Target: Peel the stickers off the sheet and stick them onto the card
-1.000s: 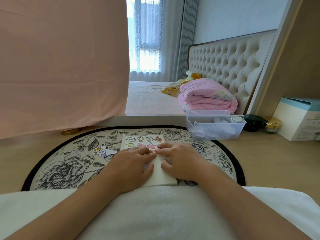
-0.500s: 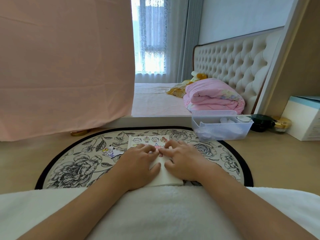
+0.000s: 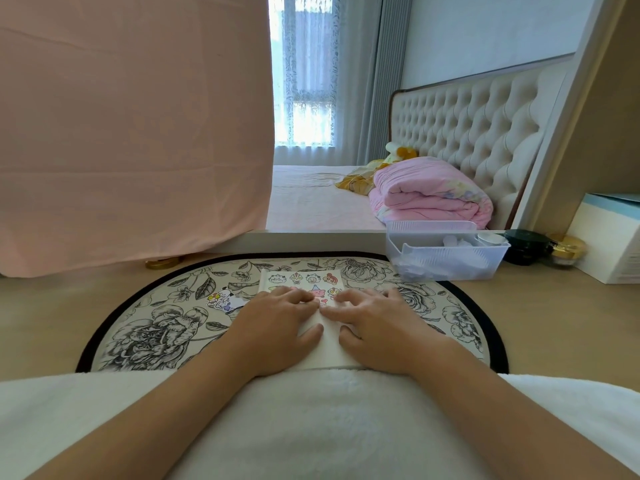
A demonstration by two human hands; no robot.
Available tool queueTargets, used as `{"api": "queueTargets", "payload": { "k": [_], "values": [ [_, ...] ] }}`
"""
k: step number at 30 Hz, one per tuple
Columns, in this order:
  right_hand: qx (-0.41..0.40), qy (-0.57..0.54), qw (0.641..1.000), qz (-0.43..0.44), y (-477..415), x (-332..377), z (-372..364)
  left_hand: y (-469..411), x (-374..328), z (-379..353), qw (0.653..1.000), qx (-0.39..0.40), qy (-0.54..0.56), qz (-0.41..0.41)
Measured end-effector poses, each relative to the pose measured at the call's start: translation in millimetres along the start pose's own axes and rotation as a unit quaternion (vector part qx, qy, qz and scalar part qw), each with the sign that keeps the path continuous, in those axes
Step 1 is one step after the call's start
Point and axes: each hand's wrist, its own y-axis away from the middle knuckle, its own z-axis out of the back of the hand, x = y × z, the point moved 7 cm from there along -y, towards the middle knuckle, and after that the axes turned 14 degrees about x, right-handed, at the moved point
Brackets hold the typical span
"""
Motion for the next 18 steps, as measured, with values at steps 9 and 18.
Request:
{"api": "queueTargets", "payload": {
  "k": [9,18],
  "values": [
    [-0.025,-0.125,0.992,-0.009,4,-11,10,4,4,8,0.997,-0.048,0.061,0.003],
    [-0.104,-0.097,0.990,-0.006,2,0,19,8,32,19,0.982,-0.102,0.161,0.009]
  ]
}}
